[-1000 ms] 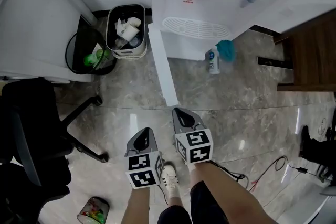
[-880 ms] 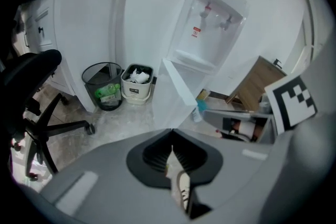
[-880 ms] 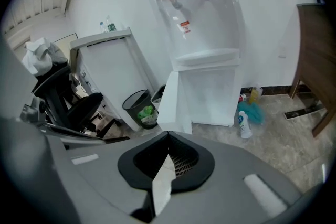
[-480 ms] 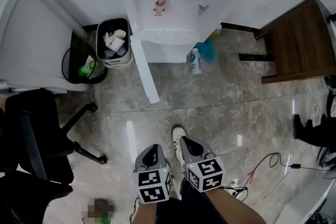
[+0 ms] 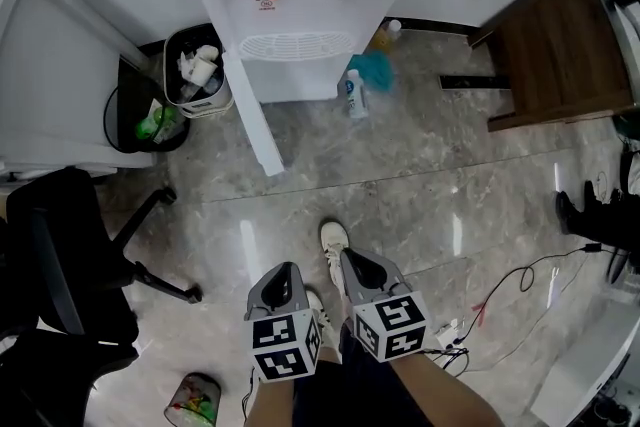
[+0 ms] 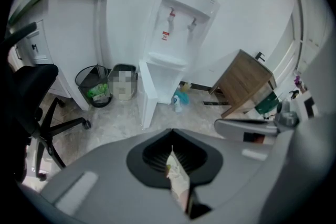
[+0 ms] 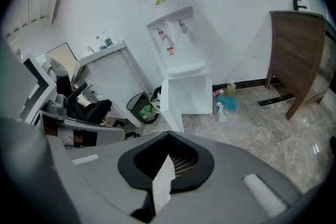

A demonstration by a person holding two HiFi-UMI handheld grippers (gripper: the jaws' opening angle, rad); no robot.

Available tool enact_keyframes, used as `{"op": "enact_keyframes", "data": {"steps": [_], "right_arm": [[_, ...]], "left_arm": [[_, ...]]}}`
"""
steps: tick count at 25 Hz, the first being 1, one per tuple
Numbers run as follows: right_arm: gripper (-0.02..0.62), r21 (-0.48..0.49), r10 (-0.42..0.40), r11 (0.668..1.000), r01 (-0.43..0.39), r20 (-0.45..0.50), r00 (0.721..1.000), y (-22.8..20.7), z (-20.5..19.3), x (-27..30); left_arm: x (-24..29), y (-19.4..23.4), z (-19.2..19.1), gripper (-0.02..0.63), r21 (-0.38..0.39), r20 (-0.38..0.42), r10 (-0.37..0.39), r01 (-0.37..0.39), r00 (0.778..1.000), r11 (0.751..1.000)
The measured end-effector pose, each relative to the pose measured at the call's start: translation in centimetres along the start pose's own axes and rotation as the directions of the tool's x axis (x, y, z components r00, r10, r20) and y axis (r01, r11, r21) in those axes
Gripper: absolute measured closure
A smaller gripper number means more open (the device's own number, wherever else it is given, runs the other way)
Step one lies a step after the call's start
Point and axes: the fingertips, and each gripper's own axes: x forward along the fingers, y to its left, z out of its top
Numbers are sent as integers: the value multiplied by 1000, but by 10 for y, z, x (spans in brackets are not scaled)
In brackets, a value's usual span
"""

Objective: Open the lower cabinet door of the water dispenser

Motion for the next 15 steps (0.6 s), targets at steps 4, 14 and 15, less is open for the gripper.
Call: {"op": "enact_keyframes", "data": {"steps": [4,14,15], "right_arm": [[604,-1,4,1000,-4,3,1000,2,5,1],[604,-16,6,1000,-6,5,1000,8,9,2],[604,-16,6,1000,-6,5,1000,8,9,2]], "left_arm": [[1,-2,1,600,11,-1,0,0,1000,1000],[1,-3,1,600,12,0,-12,12,1000,1000],[1,-3,1,600,11,1,-12,12,1000,1000]]}}
